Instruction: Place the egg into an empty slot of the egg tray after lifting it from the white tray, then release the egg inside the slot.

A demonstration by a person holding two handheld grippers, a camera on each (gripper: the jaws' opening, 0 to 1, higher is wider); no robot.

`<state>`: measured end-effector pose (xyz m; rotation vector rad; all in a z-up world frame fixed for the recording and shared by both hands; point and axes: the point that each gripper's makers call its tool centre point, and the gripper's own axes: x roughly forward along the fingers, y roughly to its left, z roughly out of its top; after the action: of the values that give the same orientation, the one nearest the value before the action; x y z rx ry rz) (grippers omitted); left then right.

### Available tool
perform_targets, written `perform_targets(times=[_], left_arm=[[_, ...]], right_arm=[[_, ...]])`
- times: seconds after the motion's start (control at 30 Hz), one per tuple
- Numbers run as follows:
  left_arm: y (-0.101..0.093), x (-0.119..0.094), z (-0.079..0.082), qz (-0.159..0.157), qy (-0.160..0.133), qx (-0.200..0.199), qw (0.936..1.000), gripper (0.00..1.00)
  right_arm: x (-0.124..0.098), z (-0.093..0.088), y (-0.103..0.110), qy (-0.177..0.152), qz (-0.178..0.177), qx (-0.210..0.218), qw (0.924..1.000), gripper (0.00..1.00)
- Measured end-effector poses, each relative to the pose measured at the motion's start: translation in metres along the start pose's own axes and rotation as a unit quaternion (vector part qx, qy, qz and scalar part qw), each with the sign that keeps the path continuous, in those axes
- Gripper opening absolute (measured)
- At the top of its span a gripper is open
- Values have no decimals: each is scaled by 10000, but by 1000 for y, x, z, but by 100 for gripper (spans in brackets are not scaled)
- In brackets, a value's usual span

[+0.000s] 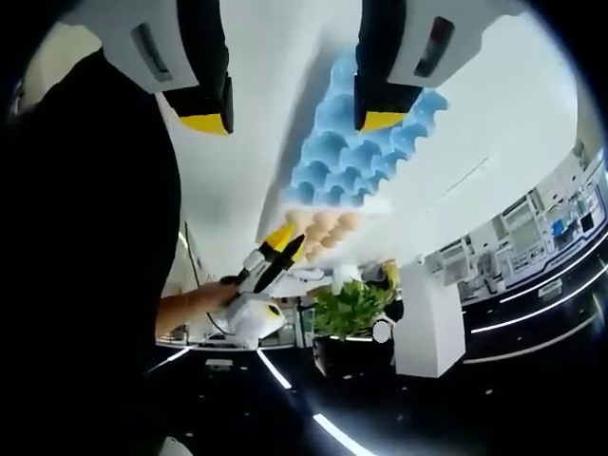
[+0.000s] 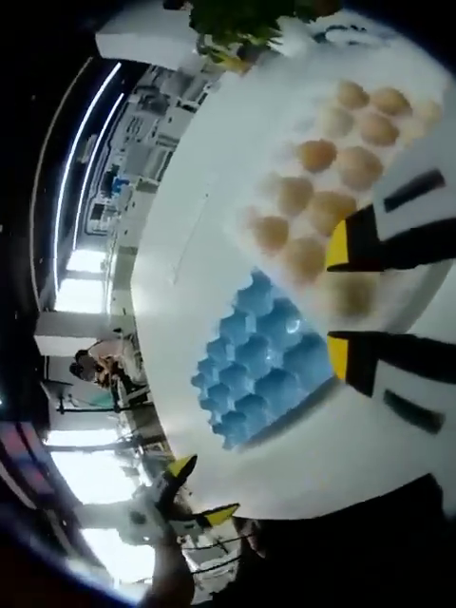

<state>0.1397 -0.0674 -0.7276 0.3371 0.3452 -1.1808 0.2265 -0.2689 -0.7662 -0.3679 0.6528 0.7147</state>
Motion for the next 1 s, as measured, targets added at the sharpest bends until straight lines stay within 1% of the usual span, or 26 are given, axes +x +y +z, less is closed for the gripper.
perform_targets(times=[0.07,0.1,0.17,0.23,0.27,0.3,0.4,0.53,0.57,0.67,0.7,0.77,0.8,0.83,0.87,0.9,0.93,0.97,1.0], left_arm=[[1,-1,-2,25,-7,-42,10000,52],[1,-2,-2,28,-17,-86,10000,53],[2,-3,-3,69,-46,-281,9996,60],[3,-4,-3,82,-40,-259,9996,60],[4,-4,-5,103,-4,-273,9996,60],[5,-4,-6,125,26,-330,9994,61],[7,-4,-4,161,-23,-329,9993,61],[11,-4,0,207,-127,-317,9992,59],[12,-5,0,222,-131,-299,9992,58],[18,-8,-2,304,-129,-308,9990,57],[19,-9,-2,325,-135,-305,9989,56],[23,-14,-2,400,-188,-310,9985,56],[23,-14,-2,414,-198,-318,9984,55],[25,-16,-1,450,-241,-361,9980,55],[25,-18,-1,468,-265,-391,9978,54],[26,-18,-2,485,-256,-381,9978,54],[26,-19,-3,514,-243,-345,9978,54],[26,-20,-4,532,-239,-358,9977,53],[27,-20,-4,540,-253,-393,9974,53]], right_arm=[[5,-6,-3,290,-91,-322,9990,22],[6,-9,-2,429,-34,-359,9984,22],[10,-12,1,566,39,-460,9973,23],[12,-18,0,791,52,-733,9941,24],[14,-14,1,715,55,-875,9936,24],[13,-16,1,813,87,-808,9934,25],[14,-16,1,997,269,-1007,9895,25],[17,-17,3,1364,545,-1495,9778,26],[18,-17,4,1464,671,-1731,9716,26],[21,-17,6,1720,908,-2029,9597,26],[22,-16,6,1818,942,-1975,9587,26],[24,-17,6,1890,1060,-2020,9551,26],[24,-17,5,1907,1073,-1974,9556,26],[23,-19,5,2001,1119,-1687,9586,26],[23,-19,5,2043,1091,-1388,9629,25],[23,-19,3,2090,1083,-1119,9655,25],[23,-19,2,2100,1093,-966,9668,25],[23,-18,1,2065,1169,-1029,9660,25],[23,-19,1,2074,1124,-776,9687,25]])
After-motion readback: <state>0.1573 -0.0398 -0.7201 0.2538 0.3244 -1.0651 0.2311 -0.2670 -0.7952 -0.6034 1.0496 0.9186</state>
